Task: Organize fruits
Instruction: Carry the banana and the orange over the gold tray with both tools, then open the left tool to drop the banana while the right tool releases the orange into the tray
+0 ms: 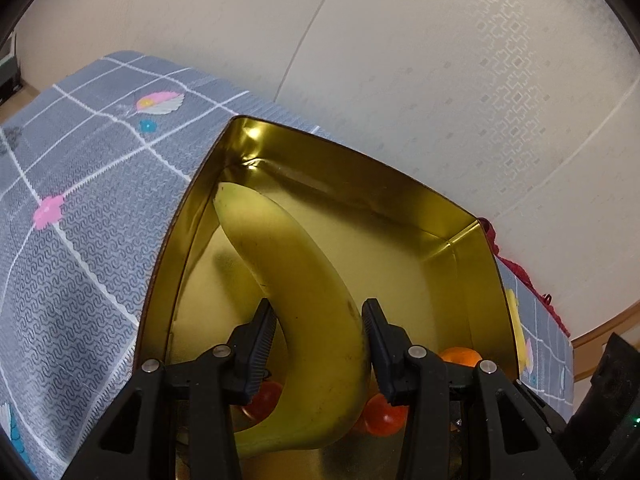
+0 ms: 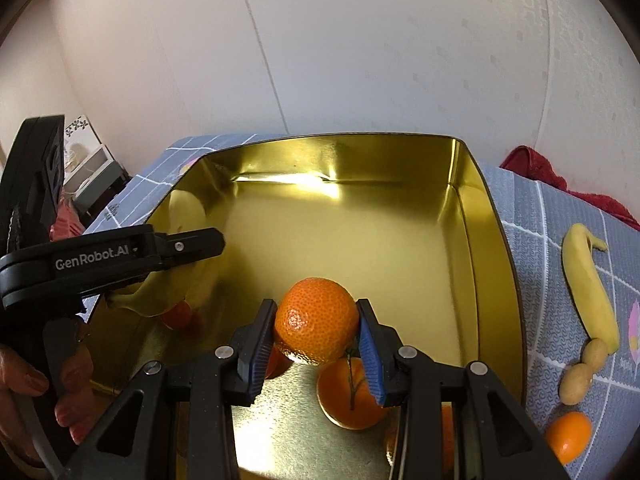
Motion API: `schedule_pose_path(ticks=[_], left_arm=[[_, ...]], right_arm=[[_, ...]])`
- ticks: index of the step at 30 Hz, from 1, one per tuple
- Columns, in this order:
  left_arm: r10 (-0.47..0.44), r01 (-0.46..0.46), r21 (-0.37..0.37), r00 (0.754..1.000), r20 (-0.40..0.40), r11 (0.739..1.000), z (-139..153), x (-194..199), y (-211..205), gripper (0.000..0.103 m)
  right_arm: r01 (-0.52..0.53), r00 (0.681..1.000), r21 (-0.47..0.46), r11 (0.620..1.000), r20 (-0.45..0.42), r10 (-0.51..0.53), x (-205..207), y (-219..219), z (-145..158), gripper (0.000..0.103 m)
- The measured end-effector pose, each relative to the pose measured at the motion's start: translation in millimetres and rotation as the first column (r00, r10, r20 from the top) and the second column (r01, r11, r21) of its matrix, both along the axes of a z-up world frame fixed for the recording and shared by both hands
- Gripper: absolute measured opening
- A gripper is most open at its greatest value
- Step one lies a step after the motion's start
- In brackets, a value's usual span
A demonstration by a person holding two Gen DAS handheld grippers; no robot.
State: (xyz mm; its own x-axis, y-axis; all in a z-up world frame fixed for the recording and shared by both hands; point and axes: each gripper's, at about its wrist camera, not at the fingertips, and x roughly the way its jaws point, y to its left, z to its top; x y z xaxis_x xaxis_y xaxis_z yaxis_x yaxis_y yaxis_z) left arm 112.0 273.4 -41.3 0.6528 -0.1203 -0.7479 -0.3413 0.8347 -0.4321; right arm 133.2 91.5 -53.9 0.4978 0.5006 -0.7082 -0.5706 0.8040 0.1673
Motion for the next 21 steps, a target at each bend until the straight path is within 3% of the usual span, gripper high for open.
schedule_pose_path(ticks=[8,14,21], left_arm=[[-0.001,0.001,0.012,1.0,-0.008,1.0,0,1,0,0.044],[-0.029,0.02,0.105,0.997,0.078,0.994,21,-17,-11,0.06],[0.006,-0.018,0.096,0.992,0.124,0.995,32,-46,-4,0.073]], right_arm=[[0.017,1.0,0.007,1.0,-0.018,-0.017,4,-2,-1,0.04],[0.017,0.999,0.0,1.0,-0.036,-0.017,9,0,-2,0.04],[0.034,0.997,-0.006,0.999,-0.066,-0.034,20,0,-1,0.04]])
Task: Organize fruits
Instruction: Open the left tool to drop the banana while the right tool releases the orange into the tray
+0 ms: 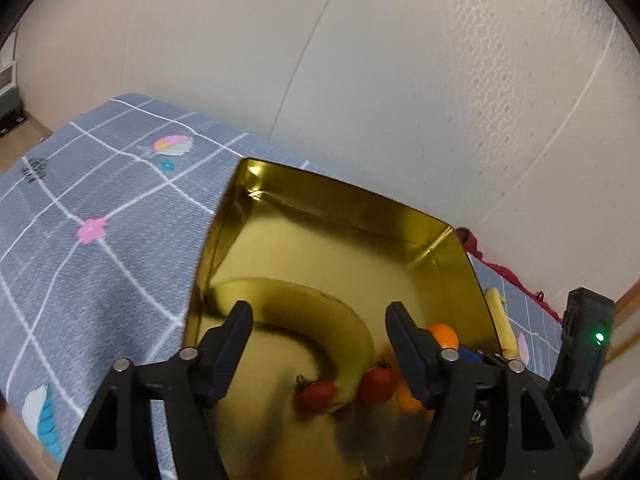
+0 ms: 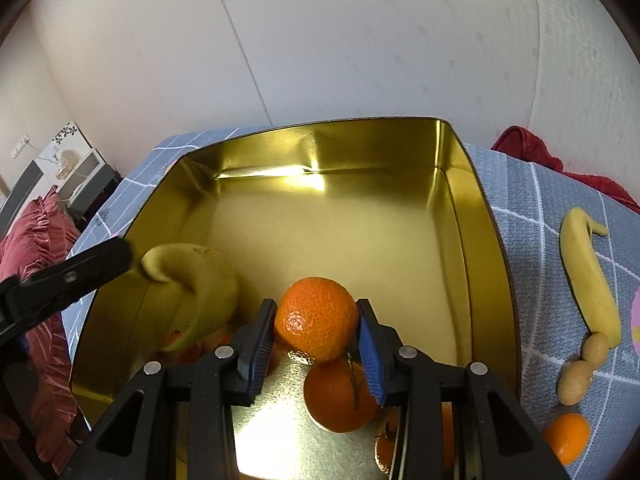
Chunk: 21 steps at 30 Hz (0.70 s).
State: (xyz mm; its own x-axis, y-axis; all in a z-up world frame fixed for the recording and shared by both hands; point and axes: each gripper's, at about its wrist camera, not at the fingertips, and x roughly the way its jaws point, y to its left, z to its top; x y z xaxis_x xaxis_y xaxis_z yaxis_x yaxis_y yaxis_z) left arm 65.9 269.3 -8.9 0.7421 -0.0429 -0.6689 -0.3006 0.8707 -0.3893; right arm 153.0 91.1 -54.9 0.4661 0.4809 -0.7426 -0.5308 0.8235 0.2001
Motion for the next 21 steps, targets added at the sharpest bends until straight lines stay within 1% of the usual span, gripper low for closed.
schedule_pose_path(ticks=[2,4,6,10,14,18,21], left_arm=[[0.025,-0.025,0.009,1.0,0.013,1.0,3,-7,3,0.079],[0.035,-0.035,0.012,0.999,0.026,0.999,5,-13,6,0.08],[0.051,-0.051,0.023,0.998,0.03,0.998,6,-17,5,0.083],[0.05,-0.051,0.034,0.998,0.042,0.998,6,-20,-1,0.091],[0.045,-0.047,0.064,0.998,0.036,0.997,5,-14,-8,0.092],[0.034,-0.036,0.065,0.999,0.033,0.997,4,-11,-16,0.092],[0.031,-0.034,0.079,0.999,0.037,0.996,6,-9,-21,0.092]], right_arm=[[0.009,1.0,0.001,1.0,-0.005,-0.009,3,0,1,0.04],[0.017,1.0,-0.003,1.0,-0.015,-0.017,6,-1,0,0.04],[0.018,1.0,-0.006,1.0,-0.024,-0.018,10,-1,-1,0.04],[0.021,0.999,-0.008,1.0,-0.041,-0.021,13,-3,-4,0.043],[0.028,0.999,0.008,1.0,-0.046,-0.028,12,-8,-4,0.043],[0.032,0.999,0.013,0.999,-0.026,-0.031,8,-10,0,0.043],[0.04,0.999,0.045,0.998,-0.008,-0.039,6,-16,6,0.043]])
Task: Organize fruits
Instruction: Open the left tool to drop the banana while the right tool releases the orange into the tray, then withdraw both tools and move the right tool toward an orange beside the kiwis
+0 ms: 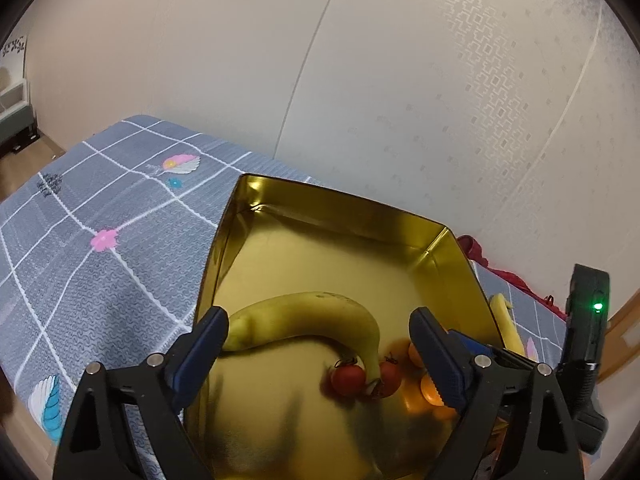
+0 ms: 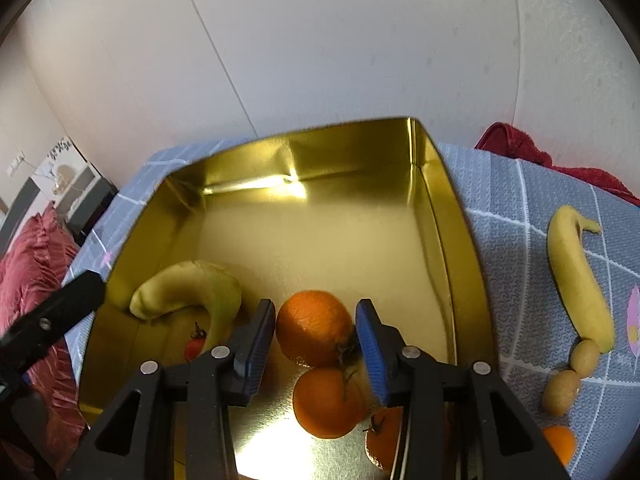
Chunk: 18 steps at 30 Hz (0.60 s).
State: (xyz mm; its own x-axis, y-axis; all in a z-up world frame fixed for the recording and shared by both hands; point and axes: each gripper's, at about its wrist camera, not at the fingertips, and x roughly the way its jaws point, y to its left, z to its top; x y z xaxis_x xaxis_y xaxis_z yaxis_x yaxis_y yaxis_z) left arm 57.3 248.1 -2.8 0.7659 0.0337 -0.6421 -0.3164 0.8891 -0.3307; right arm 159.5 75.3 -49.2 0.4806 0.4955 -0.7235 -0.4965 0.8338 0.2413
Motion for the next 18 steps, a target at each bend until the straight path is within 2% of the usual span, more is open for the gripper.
schedule_pose_path(ticks=[4,9,13,18], left_arm=[[0.012,-0.012,0.005,1.0,0.01,1.0,0,2,-5,0.098],[0.042,-0.042,-0.024,0.999,0.032,0.999,-1,5,-3,0.099],[0.073,-0.071,-0.036,0.996,0.043,0.997,0,6,-1,0.101],[0.076,-0.074,-0.047,0.996,0.037,0.996,-1,9,-5,0.102]], right_arm=[[0.022,0.999,0.096,0.995,0.021,-0.025,-3,-19,14,0.043],[0.055,0.996,0.201,0.978,0.056,-0.068,-7,-51,33,0.043],[0.104,0.99,0.216,0.971,0.075,-0.123,-8,-79,42,0.043],[0.195,0.976,0.235,0.952,0.051,-0.213,-3,-124,47,0.043]])
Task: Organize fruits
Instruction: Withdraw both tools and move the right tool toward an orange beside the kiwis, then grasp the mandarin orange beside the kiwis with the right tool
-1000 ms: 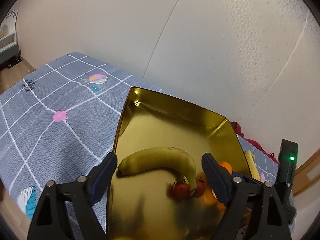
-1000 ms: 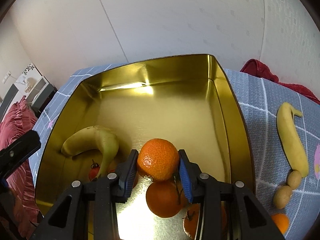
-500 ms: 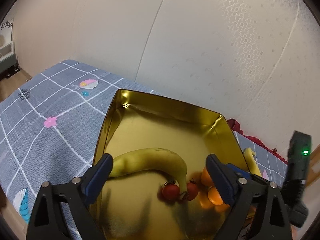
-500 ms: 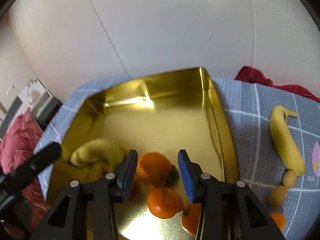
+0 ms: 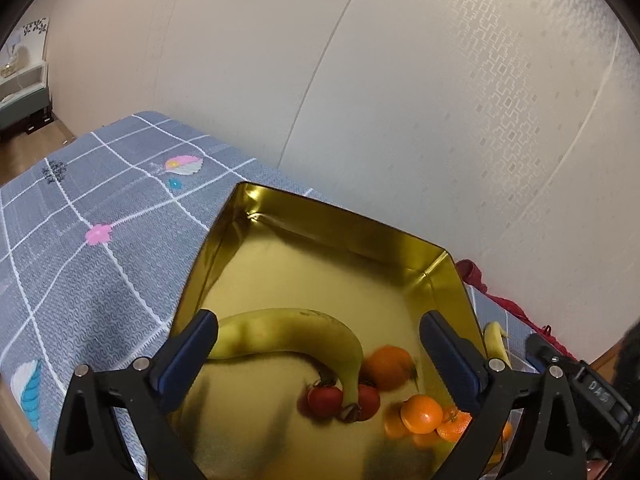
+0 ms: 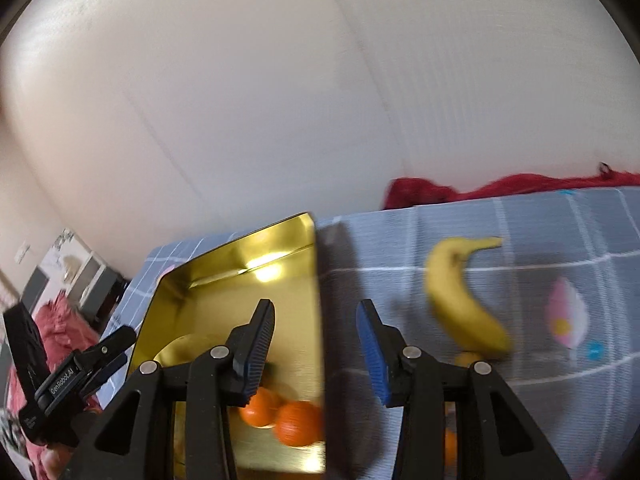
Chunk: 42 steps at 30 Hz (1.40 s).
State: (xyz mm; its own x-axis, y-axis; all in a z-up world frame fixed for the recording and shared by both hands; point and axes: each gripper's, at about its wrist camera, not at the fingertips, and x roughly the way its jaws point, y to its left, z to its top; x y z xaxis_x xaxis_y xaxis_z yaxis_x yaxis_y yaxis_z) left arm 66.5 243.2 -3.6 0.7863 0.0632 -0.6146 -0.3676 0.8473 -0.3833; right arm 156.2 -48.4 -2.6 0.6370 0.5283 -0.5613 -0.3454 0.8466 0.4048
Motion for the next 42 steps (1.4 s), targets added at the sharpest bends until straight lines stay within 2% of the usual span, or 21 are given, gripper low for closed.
schedule_pose_path(ticks=[6,10,16,19,27,33,42], left_arm=[[-0.059,0.059,0.022,0.998,0.009,0.998,2,6,-25,0.102],[-0.135,0.133,0.052,0.991,0.026,0.99,6,12,-53,0.102],[-0.236,0.232,0.084,0.971,0.043,0.969,10,21,-92,0.102],[-0.26,0.255,0.103,0.965,0.038,0.961,10,26,-110,0.102],[-0.263,0.26,0.101,0.965,0.018,0.96,6,37,-131,0.102],[-0.274,0.269,0.131,0.962,0.021,0.954,8,36,-135,0.102],[-0.261,0.256,0.119,0.965,0.024,0.959,8,34,-125,0.102]], right_arm=[[0.091,0.996,0.012,0.996,-0.026,-0.09,0,-49,0,0.045],[0.128,0.991,0.003,0.992,-0.041,-0.128,-3,-72,-3,0.045],[0.159,0.985,-0.022,0.987,-0.071,-0.16,-11,-98,-12,0.045],[0.139,0.983,-0.024,0.99,-0.115,-0.141,-16,-103,-23,0.045],[0.007,0.981,-0.107,0.994,-0.191,-0.028,-33,-75,-55,0.045],[-0.048,0.988,-0.165,0.985,-0.153,0.023,-40,-48,-58,0.047],[-0.095,0.984,-0.156,0.983,-0.162,0.069,-34,-24,-65,0.047]])
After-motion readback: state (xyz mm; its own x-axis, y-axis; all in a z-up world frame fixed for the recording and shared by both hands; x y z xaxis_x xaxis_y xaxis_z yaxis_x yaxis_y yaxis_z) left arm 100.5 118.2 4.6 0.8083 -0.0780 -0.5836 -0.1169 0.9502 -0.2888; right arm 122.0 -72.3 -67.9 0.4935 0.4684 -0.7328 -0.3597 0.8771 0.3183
